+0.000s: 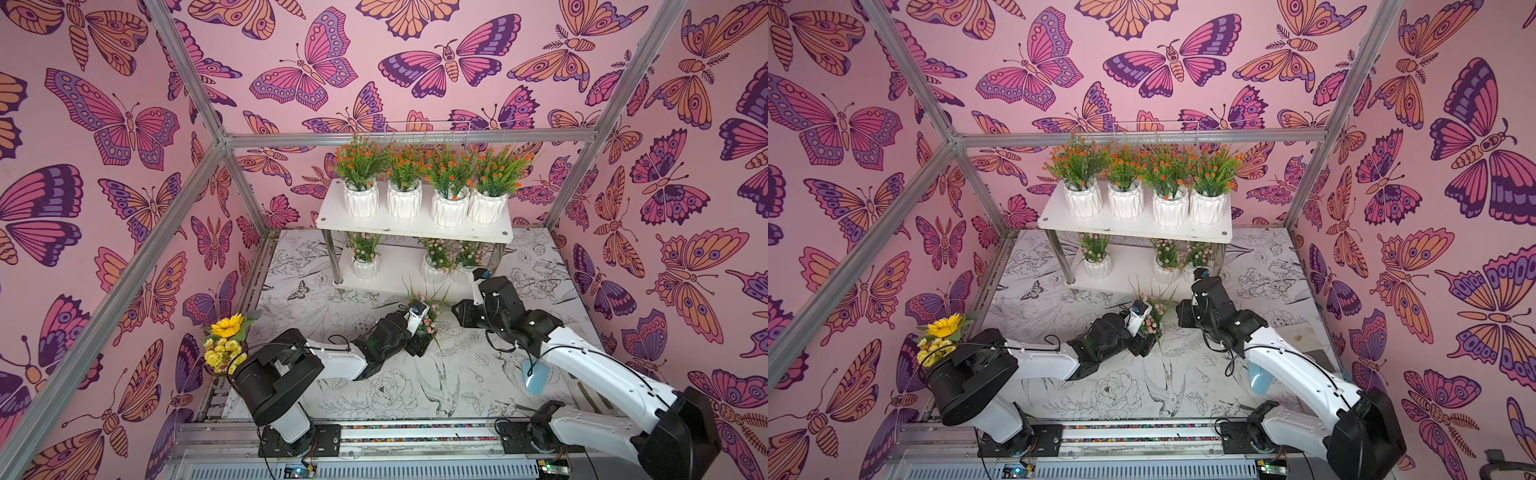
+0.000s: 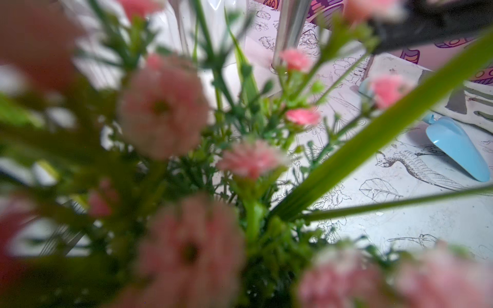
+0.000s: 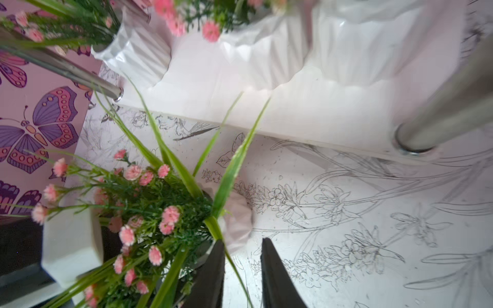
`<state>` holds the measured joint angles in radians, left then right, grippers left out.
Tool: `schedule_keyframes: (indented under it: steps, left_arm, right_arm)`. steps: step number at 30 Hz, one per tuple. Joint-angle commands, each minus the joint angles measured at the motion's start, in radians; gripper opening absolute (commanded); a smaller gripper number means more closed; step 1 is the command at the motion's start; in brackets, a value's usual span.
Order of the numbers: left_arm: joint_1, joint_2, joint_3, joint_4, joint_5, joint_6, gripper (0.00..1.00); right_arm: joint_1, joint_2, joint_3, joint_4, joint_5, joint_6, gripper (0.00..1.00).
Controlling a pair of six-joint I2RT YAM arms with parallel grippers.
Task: Place the baby's breath potted plants on the rack by color
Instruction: Pick up the baby's breath potted plant from the center of the board.
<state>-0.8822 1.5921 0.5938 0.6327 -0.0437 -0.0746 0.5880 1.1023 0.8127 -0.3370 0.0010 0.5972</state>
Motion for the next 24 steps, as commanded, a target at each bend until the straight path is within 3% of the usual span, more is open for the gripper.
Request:
schedule_keyframes:
  steps: [1,10,24]
  left_arm:
    - [0.005,-0.06,0.045,-0.042,-0.055,0.02,0.7]
    - [0.008,-0.073,0.112,-0.139,-0.092,0.026,0.7]
    - [0.033,-0.102,0.199,-0.264,-0.102,0.026,0.7]
  right_arm:
    - [-0.02,-0.066,-0.032,-0.063,0.079,-0.02,0.27]
    - [-0.058,-0.167,-0.103,-0.095,0.096,-0.013,0.28]
    - [-0.092,-0.186,-0.144,-0.088,0.086,-0.022,0.3]
